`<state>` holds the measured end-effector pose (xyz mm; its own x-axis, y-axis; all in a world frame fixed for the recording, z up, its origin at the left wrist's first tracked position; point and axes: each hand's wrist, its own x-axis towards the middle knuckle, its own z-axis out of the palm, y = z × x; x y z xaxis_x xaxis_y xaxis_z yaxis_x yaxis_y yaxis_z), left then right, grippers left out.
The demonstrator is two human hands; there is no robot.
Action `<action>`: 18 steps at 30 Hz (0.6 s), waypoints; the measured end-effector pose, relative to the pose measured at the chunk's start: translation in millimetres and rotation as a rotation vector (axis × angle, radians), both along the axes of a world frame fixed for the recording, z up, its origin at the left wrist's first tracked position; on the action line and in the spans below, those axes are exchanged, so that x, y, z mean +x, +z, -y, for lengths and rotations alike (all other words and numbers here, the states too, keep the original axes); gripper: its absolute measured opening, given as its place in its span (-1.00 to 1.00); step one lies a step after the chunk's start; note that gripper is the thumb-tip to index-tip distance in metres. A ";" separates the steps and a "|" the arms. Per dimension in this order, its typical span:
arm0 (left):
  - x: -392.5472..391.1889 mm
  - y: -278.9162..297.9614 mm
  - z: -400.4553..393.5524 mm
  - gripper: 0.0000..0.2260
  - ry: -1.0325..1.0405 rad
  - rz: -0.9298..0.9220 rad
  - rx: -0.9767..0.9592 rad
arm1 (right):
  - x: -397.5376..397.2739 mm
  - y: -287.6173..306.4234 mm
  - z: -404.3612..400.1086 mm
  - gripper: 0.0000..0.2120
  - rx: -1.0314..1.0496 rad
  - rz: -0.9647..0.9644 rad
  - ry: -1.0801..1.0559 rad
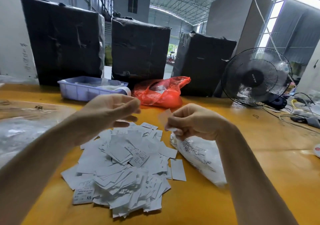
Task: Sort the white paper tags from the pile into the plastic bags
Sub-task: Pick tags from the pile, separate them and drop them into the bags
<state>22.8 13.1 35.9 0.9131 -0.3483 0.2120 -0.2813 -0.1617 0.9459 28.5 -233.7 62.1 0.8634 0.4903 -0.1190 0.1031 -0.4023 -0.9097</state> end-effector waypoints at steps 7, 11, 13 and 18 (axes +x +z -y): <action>-11.4 -16.9 31.8 -0.77 -0.013 -0.250 -0.116 | 8.2 -24.5 -29.0 -0.77 0.037 -0.093 0.157; -6.0 -22.0 27.5 -0.88 0.096 -0.266 -0.147 | 9.6 -29.7 -32.5 -0.69 0.079 -0.131 0.172; -4.3 -22.7 25.8 -0.94 0.156 -0.249 -0.142 | 11.1 -31.0 -32.8 -0.57 0.071 -0.124 0.145; 1.5 -28.0 23.6 -0.82 0.295 -0.168 -0.081 | 16.1 -32.3 -33.7 -0.27 0.050 -0.074 0.096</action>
